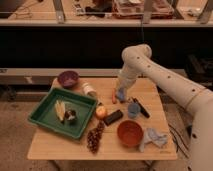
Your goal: Place sponge in plastic cup
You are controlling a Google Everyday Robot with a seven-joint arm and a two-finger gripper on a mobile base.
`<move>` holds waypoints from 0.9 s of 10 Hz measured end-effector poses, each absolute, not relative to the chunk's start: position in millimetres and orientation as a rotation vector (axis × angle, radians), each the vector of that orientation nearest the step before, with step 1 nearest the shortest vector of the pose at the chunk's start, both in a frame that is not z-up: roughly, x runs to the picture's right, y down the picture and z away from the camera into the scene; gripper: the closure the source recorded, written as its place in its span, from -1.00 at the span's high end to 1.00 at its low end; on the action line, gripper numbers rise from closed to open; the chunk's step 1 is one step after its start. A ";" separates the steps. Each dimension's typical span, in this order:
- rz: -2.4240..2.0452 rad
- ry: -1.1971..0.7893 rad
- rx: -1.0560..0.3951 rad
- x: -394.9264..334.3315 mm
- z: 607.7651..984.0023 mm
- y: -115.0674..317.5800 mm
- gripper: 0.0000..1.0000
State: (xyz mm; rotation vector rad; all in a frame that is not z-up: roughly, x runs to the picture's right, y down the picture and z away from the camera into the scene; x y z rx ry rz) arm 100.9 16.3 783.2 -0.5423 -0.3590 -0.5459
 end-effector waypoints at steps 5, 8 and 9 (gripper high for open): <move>-0.495 -0.249 -0.589 129.8 762.6 48.8 -1.00; -0.453 -0.205 -0.607 144.0 779.3 59.7 -1.00; -0.448 -0.203 -0.609 142.7 784.5 62.1 -1.00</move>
